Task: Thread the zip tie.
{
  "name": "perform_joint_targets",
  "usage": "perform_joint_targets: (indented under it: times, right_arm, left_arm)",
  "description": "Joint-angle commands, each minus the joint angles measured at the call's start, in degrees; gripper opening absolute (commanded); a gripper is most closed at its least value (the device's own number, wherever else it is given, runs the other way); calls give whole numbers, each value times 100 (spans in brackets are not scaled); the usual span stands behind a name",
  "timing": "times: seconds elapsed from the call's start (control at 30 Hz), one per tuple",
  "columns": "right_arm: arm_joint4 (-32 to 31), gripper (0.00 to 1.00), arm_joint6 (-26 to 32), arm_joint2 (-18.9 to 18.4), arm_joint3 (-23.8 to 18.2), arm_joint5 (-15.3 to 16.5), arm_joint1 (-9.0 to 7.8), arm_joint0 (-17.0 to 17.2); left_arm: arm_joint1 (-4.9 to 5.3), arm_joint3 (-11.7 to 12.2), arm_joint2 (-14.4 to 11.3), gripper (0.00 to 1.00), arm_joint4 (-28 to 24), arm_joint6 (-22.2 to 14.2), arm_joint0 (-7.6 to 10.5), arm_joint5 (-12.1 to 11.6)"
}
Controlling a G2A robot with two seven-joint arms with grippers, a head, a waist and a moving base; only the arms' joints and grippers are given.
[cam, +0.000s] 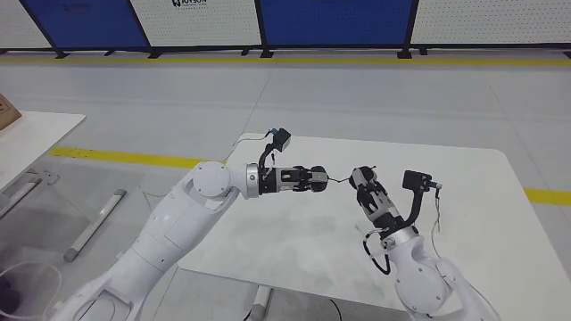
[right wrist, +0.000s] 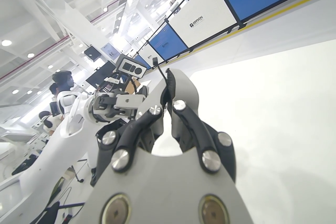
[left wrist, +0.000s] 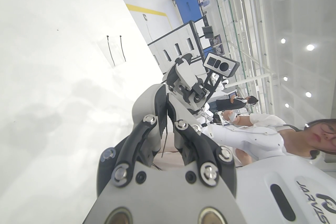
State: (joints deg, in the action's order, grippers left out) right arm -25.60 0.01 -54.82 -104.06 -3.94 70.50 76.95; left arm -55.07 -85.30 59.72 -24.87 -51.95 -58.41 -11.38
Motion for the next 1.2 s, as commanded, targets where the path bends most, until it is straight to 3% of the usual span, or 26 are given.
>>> perform_joint_targets:
  times: [0.0, 1.17]
  right_arm:
    - [5, 0, 40, -20, 9, 0, 9, 7]
    - [58, 0, 22, -152, 62, 225, 125, 155]
  left_arm:
    - [0, 0, 0, 0, 0, 0, 0, 0]
    - [0, 0, 0, 0, 0, 0, 0, 0]
